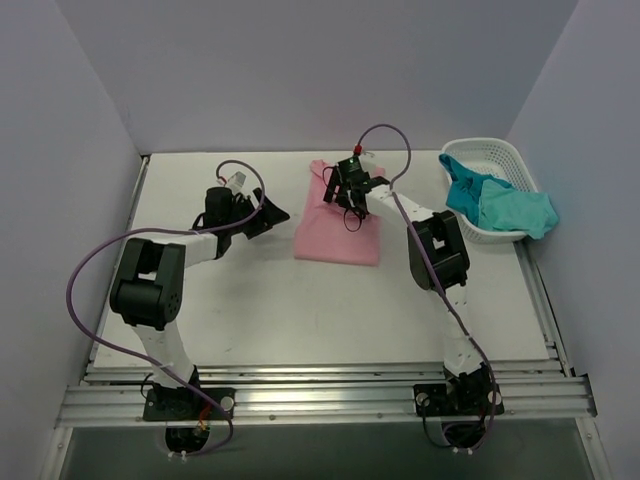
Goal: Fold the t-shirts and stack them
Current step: Fold the tshirt
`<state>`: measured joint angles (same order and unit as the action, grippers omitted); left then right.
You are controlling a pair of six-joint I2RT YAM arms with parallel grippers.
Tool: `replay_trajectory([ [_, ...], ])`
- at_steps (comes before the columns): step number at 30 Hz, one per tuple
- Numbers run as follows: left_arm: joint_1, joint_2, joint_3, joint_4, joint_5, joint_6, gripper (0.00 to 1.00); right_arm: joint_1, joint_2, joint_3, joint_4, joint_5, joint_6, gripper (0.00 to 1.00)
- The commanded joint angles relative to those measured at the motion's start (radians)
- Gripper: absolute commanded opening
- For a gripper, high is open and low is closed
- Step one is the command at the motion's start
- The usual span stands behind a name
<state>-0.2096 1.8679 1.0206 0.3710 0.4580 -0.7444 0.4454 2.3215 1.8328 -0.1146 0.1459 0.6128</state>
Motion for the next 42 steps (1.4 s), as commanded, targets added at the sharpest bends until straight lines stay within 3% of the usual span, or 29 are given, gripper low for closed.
replay_trajectory([
  [1, 0.006, -0.049, -0.011, 0.06, 0.021, 0.008, 0.85, -0.008, 0.007, 0.069, -0.051, 0.037, -0.004, 0.8],
  [9, 0.006, -0.053, -0.011, 0.059, 0.016, 0.004, 0.84, -0.01, -0.066, 0.368, -0.2, 0.167, -0.073, 0.84],
  [13, 0.006, -0.069, -0.014, 0.051, 0.002, -0.001, 0.84, -0.008, -0.148, 0.369, -0.252, 0.233, -0.088, 0.84],
  [15, 0.003, -0.079, -0.025, 0.051, -0.001, -0.007, 0.84, -0.007, -0.251, 0.277, -0.228, 0.245, -0.075, 0.84],
  [20, -0.008, -0.13, -0.094, 0.077, -0.041, -0.058, 0.81, -0.002, -0.538, -0.335, -0.058, 0.199, 0.014, 0.84],
  [23, -0.04, -0.167, -0.18, 0.138, -0.076, -0.145, 0.78, -0.004, -0.738, -0.688, 0.145, 0.108, 0.105, 0.84],
  [26, -0.111, -0.219, -0.272, 0.174, -0.166, -0.203, 0.76, 0.045, -0.896, -0.922, 0.19, 0.093, 0.169, 0.84],
  [29, -0.198, -0.262, -0.313, 0.135, -0.313, -0.237, 0.76, 0.099, -1.031, -1.07, 0.236, 0.121, 0.218, 0.84],
  [32, -0.263, -0.256, -0.346, 0.169, -0.401, -0.297, 0.75, 0.111, -1.065, -1.124, 0.26, 0.118, 0.237, 0.83],
  [42, -0.31, -0.141, -0.355, 0.241, -0.487, -0.43, 0.73, 0.105, -0.956, -1.144, 0.36, 0.098, 0.232, 0.82],
])
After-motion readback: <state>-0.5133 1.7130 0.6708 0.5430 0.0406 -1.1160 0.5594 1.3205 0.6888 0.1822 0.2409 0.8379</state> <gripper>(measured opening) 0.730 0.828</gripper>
